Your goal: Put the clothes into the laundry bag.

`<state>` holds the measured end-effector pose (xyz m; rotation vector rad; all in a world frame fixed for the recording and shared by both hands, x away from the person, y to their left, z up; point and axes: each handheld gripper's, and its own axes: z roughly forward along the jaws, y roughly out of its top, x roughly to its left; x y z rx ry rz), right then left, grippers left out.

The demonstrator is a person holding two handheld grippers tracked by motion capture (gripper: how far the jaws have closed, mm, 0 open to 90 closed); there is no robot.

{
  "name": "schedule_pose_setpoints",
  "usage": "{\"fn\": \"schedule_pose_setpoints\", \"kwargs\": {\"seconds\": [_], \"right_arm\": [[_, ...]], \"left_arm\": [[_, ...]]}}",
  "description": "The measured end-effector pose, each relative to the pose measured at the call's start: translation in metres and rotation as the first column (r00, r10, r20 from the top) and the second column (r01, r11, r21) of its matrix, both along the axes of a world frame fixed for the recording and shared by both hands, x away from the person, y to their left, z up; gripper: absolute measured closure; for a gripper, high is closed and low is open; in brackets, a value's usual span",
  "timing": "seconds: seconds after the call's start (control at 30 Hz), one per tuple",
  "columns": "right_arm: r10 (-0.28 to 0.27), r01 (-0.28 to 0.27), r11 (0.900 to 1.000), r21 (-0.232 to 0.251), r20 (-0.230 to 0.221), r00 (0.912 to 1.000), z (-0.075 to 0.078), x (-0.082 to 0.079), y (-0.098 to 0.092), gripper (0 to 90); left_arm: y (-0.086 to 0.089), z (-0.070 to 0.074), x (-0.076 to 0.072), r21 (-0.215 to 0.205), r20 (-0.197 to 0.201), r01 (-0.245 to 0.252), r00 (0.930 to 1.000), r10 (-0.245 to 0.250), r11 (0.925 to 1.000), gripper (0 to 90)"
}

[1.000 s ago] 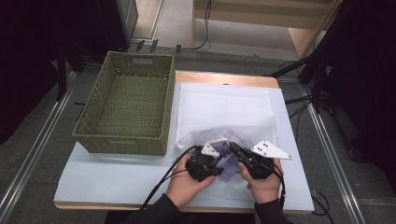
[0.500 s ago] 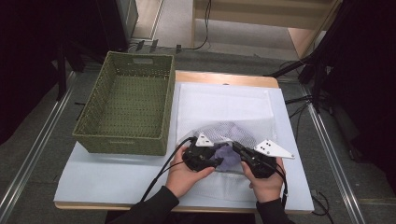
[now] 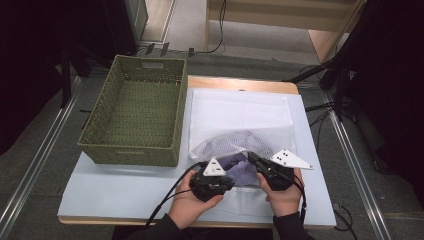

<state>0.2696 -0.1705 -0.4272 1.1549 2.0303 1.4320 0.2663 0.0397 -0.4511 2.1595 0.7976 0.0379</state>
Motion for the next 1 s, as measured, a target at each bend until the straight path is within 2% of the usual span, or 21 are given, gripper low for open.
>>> {"fn": "schedule_pose_setpoints", "kwargs": {"seconds": [0.03,0.1,0.13,0.2,0.23,0.3,0.37,0.4,0.47,0.5,0.57,0.63,0.67,0.7,0.73,0.8,0.83,0.87,0.9,0.97,1.0], "right_arm": [[0.0,0.0,1.0,0.0,-0.002,1.0,0.0,0.0,0.0,90.0],[0.001,-0.001,1.0,0.001,-0.001,1.0,0.0,0.0,0.0,90.0],[0.002,-0.002,1.0,0.001,-0.002,1.0,-0.001,0.0,-0.001,90.0],[-0.003,0.003,1.0,-0.003,-0.002,1.0,-0.002,0.0,-0.002,90.0],[-0.007,0.007,1.0,0.0,-0.009,0.9999,-0.002,0.0,-0.002,90.0],[-0.009,0.009,1.0,-0.001,-0.017,0.9998,-0.004,0.001,-0.003,90.0],[-0.011,0.011,1.0,0.007,-0.031,0.9995,-0.006,0.003,-0.005,90.0],[-0.013,0.014,1.0,0.005,-0.035,0.9993,-0.007,0.003,-0.005,90.0],[-0.015,0.015,1.0,0.003,-0.041,0.9991,-0.008,0.004,-0.004,90.0],[-0.015,0.015,1.0,0.0,-0.048,0.9988,-0.009,0.004,-0.003,90.0],[-0.014,0.013,1.0,-0.016,-0.054,0.9985,-0.011,0.004,-0.001,90.0],[-0.013,0.012,1.0,-0.025,-0.065,0.9978,-0.013,0.004,0.0,90.0],[-0.016,0.014,1.0,-0.023,-0.068,0.9975,-0.014,0.005,0.0,90.0],[-0.016,0.015,1.0,-0.018,-0.073,0.9972,-0.015,0.006,-0.001,90.0],[-0.02,0.019,1.0,-0.016,-0.077,0.9968,-0.016,0.006,-0.002,90.0],[-0.024,0.023,1.0,-0.012,-0.077,0.9967,-0.016,0.007,-0.003,90.0],[-0.023,0.023,1.0,-0.008,-0.078,0.9967,-0.016,0.007,-0.004,90.0],[-0.025,0.025,1.0,-0.01,-0.078,0.9966,-0.016,0.007,-0.004,90.0],[-0.025,0.024,1.0,-0.013,-0.076,0.9968,-0.016,0.007,-0.003,90.0],[-0.025,0.025,1.0,-0.013,-0.082,0.9963,-0.017,0.007,-0.002,90.0],[-0.025,0.024,1.0,-0.017,-0.083,0.9962,-0.017,0.007,-0.002,90.0]], "left_arm": [[-0.008,-0.003,0.005,0.011,-0.001,-0.004,1.0,0.004,0.9999,89.3],[-0.025,-0.008,0.013,0.072,0.025,-0.02,0.9995,0.018,0.9972,90.0],[-0.032,-0.009,0.017,0.109,0.045,-0.027,0.9988,0.022,0.9937,90.0],[-0.042,-0.01,0.023,0.151,0.076,-0.051,0.9963,0.04,0.9872,90.0],[-0.045,-0.011,0.027,0.168,0.09,-0.066,0.9946,0.052,0.9835,90.0],[-0.047,-0.013,0.034,0.168,0.11,-0.113,0.9894,0.095,0.9793,90.0],[-0.047,-0.013,0.041,0.178,0.145,-0.178,0.9775,0.153,0.9677,90.0],[-0.048,-0.014,0.044,0.191,0.178,-0.213,0.9676,0.179,0.9582,90.0],[-0.05,-0.017,0.048,0.238,0.269,-0.275,0.9402,0.209,0.9316,90.0],[-0.049,-0.018,0.051,0.234,0.275,-0.292,0.9349,0.225,0.9274,90.0],[-0.044,-0.017,0.053,0.199,0.237,-0.291,0.941,0.242,0.9358,90.0],[-0.039,-0.014,0.048,0.162,0.222,-0.253,0.9512,0.214,0.9538,90.0],[-0.035,-0.013,0.045,0.149,0.21,-0.239,0.9558,0.206,0.9596,88.3],[-0.031,-0.012,0.041,0.128,0.181,-0.217,0.9644,0.192,0.9676,85.8],[-0.026,-0.011,0.038,0.099,0.16,-0.201,0.9699,0.183,0.9747,83.5],[-0.02,-0.009,0.03,0.081,0.128,-0.178,0.9777,0.166,0.9808,80.0],[-0.018,-0.01,0.028,0.086,0.112,-0.166,0.9814,0.156,0.9824,79.4],[-0.018,-0.013,0.027,0.112,0.114,-0.171,0.9808,0.158,0.9788,79.1],[-0.018,-0.015,0.028,0.123,0.113,-0.173,0.9807,0.16,0.9771,79.9],[-0.018,-0.02,0.034,0.144,0.099,-0.202,0.977,0.189,0.9688,82.7],[-0.018,-0.021,0.037,0.132,0.095,-0.209,0.9757,0.197,0.969,86.0]]}}
